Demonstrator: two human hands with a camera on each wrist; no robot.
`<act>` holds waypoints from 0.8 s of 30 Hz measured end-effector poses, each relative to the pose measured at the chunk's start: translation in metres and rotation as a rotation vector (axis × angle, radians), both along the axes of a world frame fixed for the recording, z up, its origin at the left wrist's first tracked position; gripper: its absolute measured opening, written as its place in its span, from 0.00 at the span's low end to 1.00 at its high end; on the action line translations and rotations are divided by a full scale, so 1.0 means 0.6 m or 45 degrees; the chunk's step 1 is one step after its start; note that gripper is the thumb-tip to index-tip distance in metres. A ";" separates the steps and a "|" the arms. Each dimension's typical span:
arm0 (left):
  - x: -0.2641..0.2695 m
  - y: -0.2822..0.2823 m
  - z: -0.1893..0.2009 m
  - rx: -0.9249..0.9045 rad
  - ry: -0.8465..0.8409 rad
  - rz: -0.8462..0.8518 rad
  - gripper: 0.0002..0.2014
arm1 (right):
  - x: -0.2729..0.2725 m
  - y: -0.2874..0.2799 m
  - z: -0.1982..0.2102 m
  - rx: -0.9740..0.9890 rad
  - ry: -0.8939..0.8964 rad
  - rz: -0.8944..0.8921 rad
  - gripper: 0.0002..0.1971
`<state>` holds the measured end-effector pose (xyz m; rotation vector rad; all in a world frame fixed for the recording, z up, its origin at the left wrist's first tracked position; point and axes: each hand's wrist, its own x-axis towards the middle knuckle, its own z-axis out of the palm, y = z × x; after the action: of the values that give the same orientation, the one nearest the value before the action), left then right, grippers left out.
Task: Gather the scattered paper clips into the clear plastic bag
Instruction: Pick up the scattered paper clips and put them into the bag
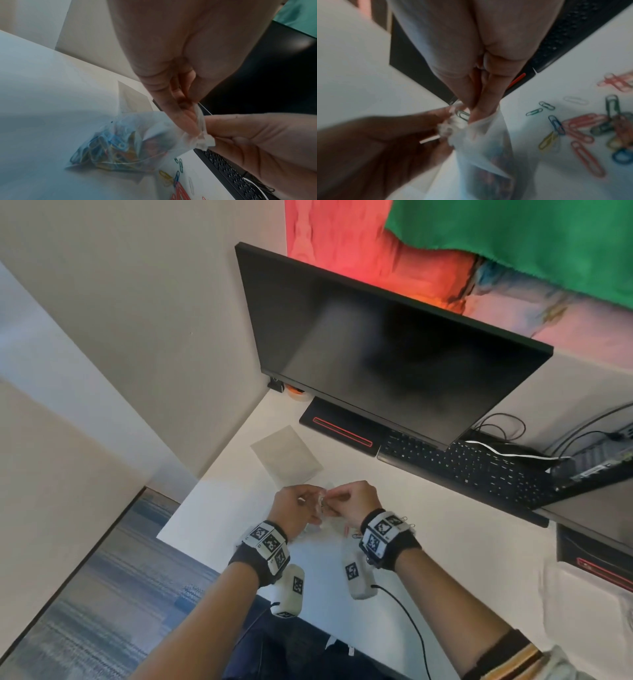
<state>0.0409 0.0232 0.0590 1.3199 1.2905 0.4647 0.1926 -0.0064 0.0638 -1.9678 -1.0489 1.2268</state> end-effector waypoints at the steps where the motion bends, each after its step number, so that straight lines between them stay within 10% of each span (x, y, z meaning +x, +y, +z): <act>1: -0.001 0.000 0.000 0.006 0.002 -0.009 0.13 | -0.004 0.002 -0.002 0.050 -0.082 0.042 0.06; 6: -0.007 0.004 -0.004 -0.002 0.014 -0.015 0.13 | -0.007 0.013 0.013 0.033 -0.415 0.583 0.11; 12: -0.036 0.016 0.001 -0.005 -0.074 0.055 0.11 | 0.091 0.046 0.003 0.094 -0.111 0.047 0.12; 24: -0.061 0.025 0.002 0.013 -0.141 0.116 0.11 | 0.045 -0.067 -0.166 0.075 -1.116 1.217 0.33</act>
<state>0.0046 0.0382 0.0604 1.2305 1.2613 0.6007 0.2195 -0.0465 -0.0361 -2.0092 -2.6250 0.6283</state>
